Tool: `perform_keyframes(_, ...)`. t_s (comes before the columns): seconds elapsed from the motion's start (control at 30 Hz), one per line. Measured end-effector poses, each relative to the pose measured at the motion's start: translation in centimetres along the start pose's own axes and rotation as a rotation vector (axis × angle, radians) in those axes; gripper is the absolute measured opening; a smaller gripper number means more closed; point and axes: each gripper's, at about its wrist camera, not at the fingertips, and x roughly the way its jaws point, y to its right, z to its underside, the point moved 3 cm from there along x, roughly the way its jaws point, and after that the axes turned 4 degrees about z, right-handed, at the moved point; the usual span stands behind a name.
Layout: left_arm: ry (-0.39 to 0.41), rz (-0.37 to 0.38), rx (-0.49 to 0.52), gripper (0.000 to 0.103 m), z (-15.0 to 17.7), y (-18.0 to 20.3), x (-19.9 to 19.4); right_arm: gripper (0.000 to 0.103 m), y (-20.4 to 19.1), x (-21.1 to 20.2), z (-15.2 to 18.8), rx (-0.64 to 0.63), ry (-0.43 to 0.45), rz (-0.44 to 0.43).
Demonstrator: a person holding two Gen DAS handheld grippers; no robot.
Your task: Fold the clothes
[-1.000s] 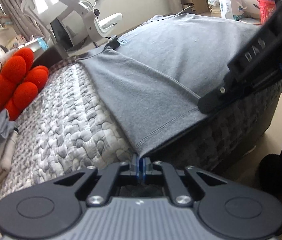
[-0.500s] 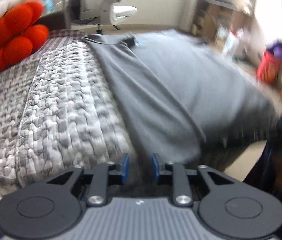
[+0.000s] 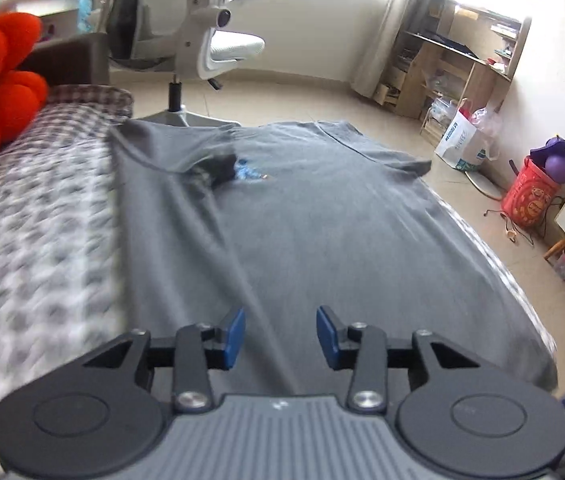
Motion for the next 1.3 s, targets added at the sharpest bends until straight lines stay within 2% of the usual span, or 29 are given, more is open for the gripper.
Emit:
perform_keyframes(0.17,-0.039,-0.053,-0.062,0.042,-1.2,-0.9,4.4,0.015,1.6,-1.0,-0.7,0.033,0.043,0.007)
perform_keyframes(0.3,-0.022,-0.080,-0.031,0.054,-1.7,-0.3,5.8,0.015,2.6,-1.4,-1.2,0.044,0.055,0.004)
perform_keyframes(0.4,-0.014,-0.093,-0.024,0.059,-2.3,0.0,6.5,0.015,3.3,-1.6,-1.5,0.050,0.059,0.000)
perform_keyframes(0.53,0.018,-0.038,-0.049,0.061,-2.7,0.1,7.1,0.015,4.2,-1.9,-1.9,0.060,0.065,-0.005)
perform_keyframes(0.63,0.024,0.072,-0.122,0.063,-2.9,-0.3,7.0,0.015,4.9,-1.9,-2.1,0.085,0.067,-0.008)
perform_keyframes(0.77,0.093,0.034,-0.117,0.064,-3.5,-1.5,5.8,0.015,5.1,-1.7,-3.0,0.091,0.062,-0.001)
perform_keyframes(0.83,0.125,0.012,-0.160,0.067,-3.7,-3.0,5.1,0.015,5.1,-1.5,-3.8,0.088,0.057,0.003)
perform_keyframes(0.97,0.154,0.025,-0.327,0.067,-3.0,-6.4,3.6,0.015,5.1,-0.8,-7.2,0.107,0.041,-0.008)
perform_keyframes(1.13,0.192,0.011,-0.370,0.067,-2.5,-8.6,1.9,0.015,5.1,2.5,-13.9,0.076,0.043,0.040)
perform_keyframes(1.2,0.191,0.004,-0.402,0.067,-2.4,-9.5,2.0,0.016,5.2,4.7,-16.6,0.090,0.038,0.034)
perform_keyframes(1.27,0.181,-0.016,-0.405,0.067,-2.4,-10.0,2.4,0.024,5.3,7.1,-19.0,0.109,0.029,0.013)
perform_keyframes(1.3,0.176,-0.027,-0.396,0.067,-2.4,-10.1,2.5,0.034,5.1,8.4,-20.1,0.111,0.020,0.004)
